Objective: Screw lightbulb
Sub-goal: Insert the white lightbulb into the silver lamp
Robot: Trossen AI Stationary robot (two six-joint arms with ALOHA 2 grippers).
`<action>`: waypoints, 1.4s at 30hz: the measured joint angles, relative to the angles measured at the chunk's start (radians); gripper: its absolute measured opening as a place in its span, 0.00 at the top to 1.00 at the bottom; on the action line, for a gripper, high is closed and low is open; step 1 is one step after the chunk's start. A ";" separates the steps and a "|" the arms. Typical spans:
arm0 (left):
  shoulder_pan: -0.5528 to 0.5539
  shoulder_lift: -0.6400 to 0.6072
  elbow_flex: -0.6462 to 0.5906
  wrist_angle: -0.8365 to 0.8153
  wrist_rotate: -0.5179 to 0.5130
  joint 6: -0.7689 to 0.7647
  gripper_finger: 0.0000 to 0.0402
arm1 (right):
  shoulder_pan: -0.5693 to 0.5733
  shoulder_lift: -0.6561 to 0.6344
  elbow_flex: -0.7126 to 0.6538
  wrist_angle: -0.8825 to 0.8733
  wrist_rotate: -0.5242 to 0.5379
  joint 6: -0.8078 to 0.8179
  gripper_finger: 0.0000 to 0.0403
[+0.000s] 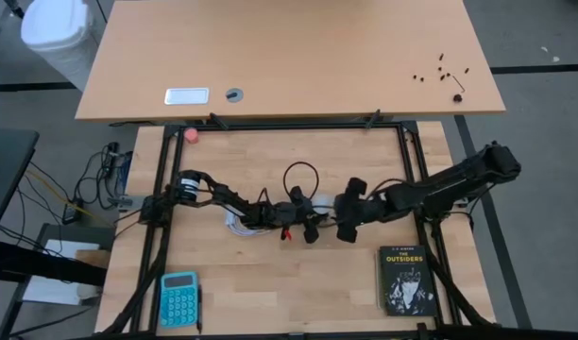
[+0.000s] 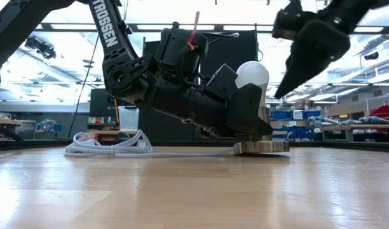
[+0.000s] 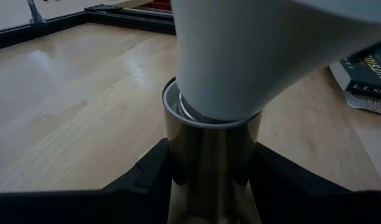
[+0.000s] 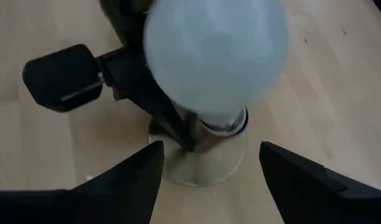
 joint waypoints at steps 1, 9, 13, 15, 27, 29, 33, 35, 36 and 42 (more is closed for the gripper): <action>0.000 0.000 0.000 0.000 0.000 0.000 0.57 | 0.000 0.026 0.035 -0.035 -0.001 -0.022 0.31; 0.000 0.000 0.000 -0.004 0.031 0.003 0.57 | -0.018 0.179 0.246 -0.270 -0.005 -0.128 0.21; 0.000 0.000 0.000 -0.004 0.035 0.002 0.57 | -0.025 0.204 0.326 -0.338 -0.030 -0.169 0.15; 0.000 0.000 0.000 -0.006 0.035 0.003 0.57 | -0.027 0.210 0.361 -0.347 -0.034 -0.193 0.13; 0.000 0.000 0.000 -0.006 0.067 0.007 0.57 | -0.054 0.222 0.431 -0.392 -0.083 -0.461 0.13; 0.000 0.000 0.000 -0.004 0.078 0.008 0.57 | -0.064 0.227 0.431 -0.389 -0.099 -0.509 0.13; 0.000 0.000 0.000 -0.005 0.084 0.026 0.57 | -0.083 0.245 0.431 -0.387 -0.161 -0.573 0.13; 0.000 0.000 0.000 -0.004 0.092 0.029 0.57 | -0.089 0.249 0.431 -0.398 -0.178 -0.606 0.13; 0.001 0.000 0.000 -0.004 0.100 0.028 0.57 | -0.091 0.254 0.432 -0.397 -0.184 -0.628 0.13; 0.002 0.000 -0.001 -0.004 0.135 0.046 0.57 | -0.088 0.279 0.432 -0.402 -0.191 -0.763 0.13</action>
